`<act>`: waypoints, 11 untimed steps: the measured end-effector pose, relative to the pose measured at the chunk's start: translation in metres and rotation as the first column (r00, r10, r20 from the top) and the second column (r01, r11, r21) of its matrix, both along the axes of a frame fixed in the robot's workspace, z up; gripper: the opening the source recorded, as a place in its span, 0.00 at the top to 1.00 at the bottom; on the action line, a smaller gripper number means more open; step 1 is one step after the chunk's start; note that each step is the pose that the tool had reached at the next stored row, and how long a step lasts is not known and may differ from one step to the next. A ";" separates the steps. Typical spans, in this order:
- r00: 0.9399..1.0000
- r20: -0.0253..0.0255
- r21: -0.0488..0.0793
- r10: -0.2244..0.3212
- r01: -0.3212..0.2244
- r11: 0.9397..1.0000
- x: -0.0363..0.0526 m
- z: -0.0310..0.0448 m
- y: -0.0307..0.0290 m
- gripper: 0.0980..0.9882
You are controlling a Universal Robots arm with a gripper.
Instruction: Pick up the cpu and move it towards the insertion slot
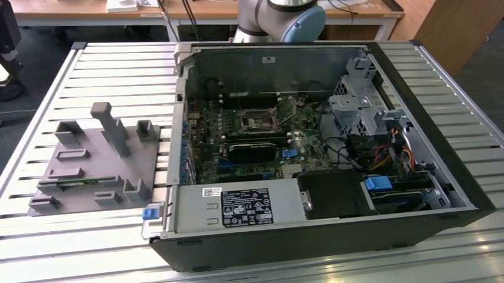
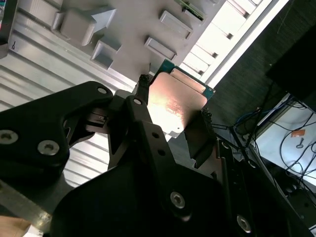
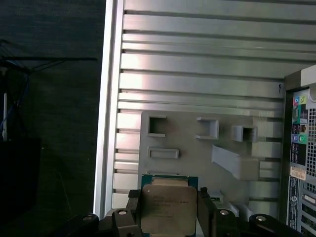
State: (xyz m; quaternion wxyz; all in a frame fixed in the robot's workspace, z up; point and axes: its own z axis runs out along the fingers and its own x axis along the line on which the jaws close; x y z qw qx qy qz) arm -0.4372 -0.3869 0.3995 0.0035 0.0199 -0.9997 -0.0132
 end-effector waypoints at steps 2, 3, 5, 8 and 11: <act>1.000 0.000 0.000 0.000 0.000 1.000 0.0000 0.0035 0.0004 0.50; 1.000 0.000 0.000 0.000 0.000 1.000 0.0000 0.0050 0.0005 0.50; 1.000 0.000 0.000 0.000 0.000 1.000 0.0003 0.0053 0.0008 0.50; 1.000 0.000 0.000 0.000 0.000 1.000 0.0026 0.0055 0.0010 0.50; 1.000 0.000 0.000 0.000 0.000 1.000 0.0064 0.0055 0.0009 0.50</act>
